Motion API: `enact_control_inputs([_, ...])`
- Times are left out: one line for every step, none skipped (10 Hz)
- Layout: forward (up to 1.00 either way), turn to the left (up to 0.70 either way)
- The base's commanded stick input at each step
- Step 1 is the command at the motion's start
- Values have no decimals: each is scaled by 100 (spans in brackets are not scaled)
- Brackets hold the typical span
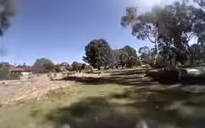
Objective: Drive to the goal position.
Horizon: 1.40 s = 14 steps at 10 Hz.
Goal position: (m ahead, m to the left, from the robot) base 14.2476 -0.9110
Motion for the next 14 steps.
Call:
enact_control_inputs([100, 0])
enact_control_inputs([100, 0])
enact_control_inputs([100, 0])
enact_control_inputs([100, 0])
enact_control_inputs([100, 0])
enact_control_inputs([100, 0])
enact_control_inputs([100, 0])
enact_control_inputs([100, 0])
enact_control_inputs([100, 0])
enact_control_inputs([100, 0])
enact_control_inputs([100, 0])
enact_control_inputs([100, 0])
enact_control_inputs([100, 0])
enact_control_inputs([100, 0])
